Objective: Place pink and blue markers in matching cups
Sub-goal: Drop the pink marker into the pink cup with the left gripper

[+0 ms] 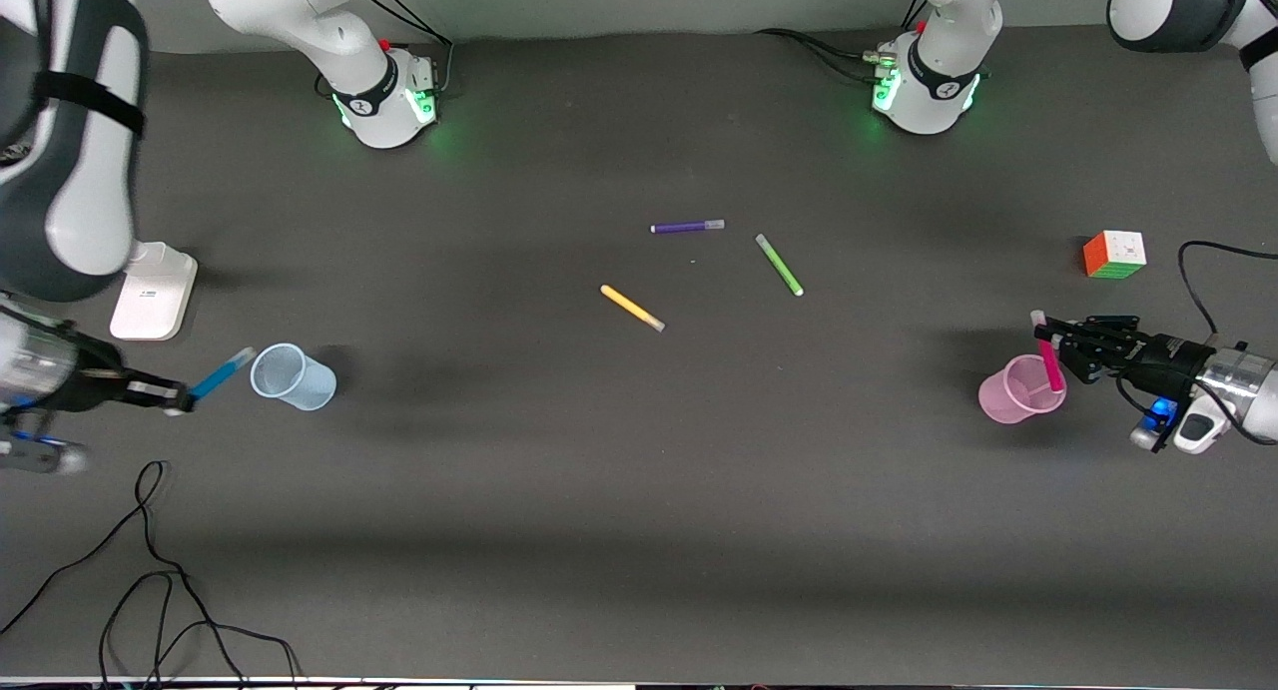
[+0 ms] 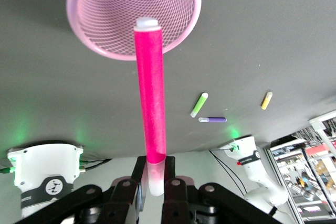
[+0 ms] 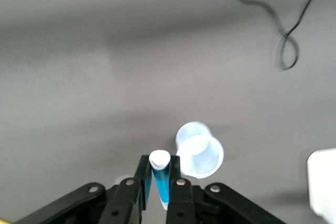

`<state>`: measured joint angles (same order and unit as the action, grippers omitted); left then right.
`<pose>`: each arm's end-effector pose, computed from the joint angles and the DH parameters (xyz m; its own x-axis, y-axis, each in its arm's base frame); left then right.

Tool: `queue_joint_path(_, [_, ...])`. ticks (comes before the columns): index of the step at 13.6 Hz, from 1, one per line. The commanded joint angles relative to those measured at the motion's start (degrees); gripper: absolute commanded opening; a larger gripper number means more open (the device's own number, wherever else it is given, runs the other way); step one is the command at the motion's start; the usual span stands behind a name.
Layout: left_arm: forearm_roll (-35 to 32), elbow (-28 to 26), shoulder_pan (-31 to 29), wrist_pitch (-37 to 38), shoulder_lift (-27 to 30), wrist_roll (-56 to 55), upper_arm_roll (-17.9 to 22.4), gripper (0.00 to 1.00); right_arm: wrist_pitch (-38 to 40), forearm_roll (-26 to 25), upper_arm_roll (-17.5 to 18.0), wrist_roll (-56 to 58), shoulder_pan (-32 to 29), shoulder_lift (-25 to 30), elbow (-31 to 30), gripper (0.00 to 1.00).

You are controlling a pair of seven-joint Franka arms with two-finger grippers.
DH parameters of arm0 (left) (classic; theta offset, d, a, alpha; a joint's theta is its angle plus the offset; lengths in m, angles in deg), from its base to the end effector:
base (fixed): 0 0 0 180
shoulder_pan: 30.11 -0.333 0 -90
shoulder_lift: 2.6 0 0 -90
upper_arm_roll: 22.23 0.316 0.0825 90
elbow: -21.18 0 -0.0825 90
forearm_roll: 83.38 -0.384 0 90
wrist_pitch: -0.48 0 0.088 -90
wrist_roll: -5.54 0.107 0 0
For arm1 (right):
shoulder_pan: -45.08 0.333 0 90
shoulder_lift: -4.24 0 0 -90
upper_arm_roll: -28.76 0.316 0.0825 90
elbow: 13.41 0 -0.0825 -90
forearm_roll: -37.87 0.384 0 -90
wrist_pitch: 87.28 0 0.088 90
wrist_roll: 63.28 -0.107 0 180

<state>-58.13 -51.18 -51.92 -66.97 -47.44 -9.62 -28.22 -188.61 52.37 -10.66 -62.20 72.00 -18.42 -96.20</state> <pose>0.6302 0.1356 0.2778 0.5577 0.1967 -0.8064 0.6158 -0.7495 0.2430 0.6591 -0.0524 0.5043 0.9786 -0.2051 0.0173 -0.2051 -0.9787 -0.0014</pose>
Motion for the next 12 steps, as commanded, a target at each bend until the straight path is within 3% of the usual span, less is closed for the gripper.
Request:
queue_joint_path(1, [2.95, -0.76, -1.13, -0.05, -1.83, 0.48, -0.34, 0.0, -10.51, -1.06, -0.13, 3.91, 1.65, 6.83, -12.09, 0.0])
queue_joint_path(7, [3.84, -0.76, -2.45, -0.84, -4.21, 0.65, -0.33, 0.0, -27.49, -1.06, -0.13, 11.64, 1.83, 10.61, -27.75, 0.0])
queue_joint_path(8, [3.84, -0.67, -2.45, -0.93, -4.65, 0.74, -0.33, 0.26, -29.43, -1.06, -0.13, 12.27, 1.83, 11.23, -30.21, 0.0])
queue_joint_path(9, [3.84, -0.59, -2.19, -1.01, -4.65, 0.74, -0.42, 0.65, -30.49, -1.14, -0.13, 12.62, 1.92, 11.76, -31.71, 0.0])
queue_joint_path(10, [3.66, -0.41, -1.75, -1.36, -4.56, 0.74, -0.42, 0.89, -31.64, -1.14, -0.13, 13.75, 1.92, 12.46, -33.73, 0.0])
queue_joint_path(11, [3.05, -0.15, -1.57, -2.58, -4.13, 0.66, -0.42, 0.97, -34.35, -1.06, -0.13, 14.72, 1.92, 13.25, -36.01, 0.0])
queue_joint_path(12, [1.74, 0.46, -1.4, -3.21, -3.6, 0.65, -0.51, 0.98, -37.77, -1.06, -0.05, 14.73, 1.92, 13.35, -38.21, 0.0])
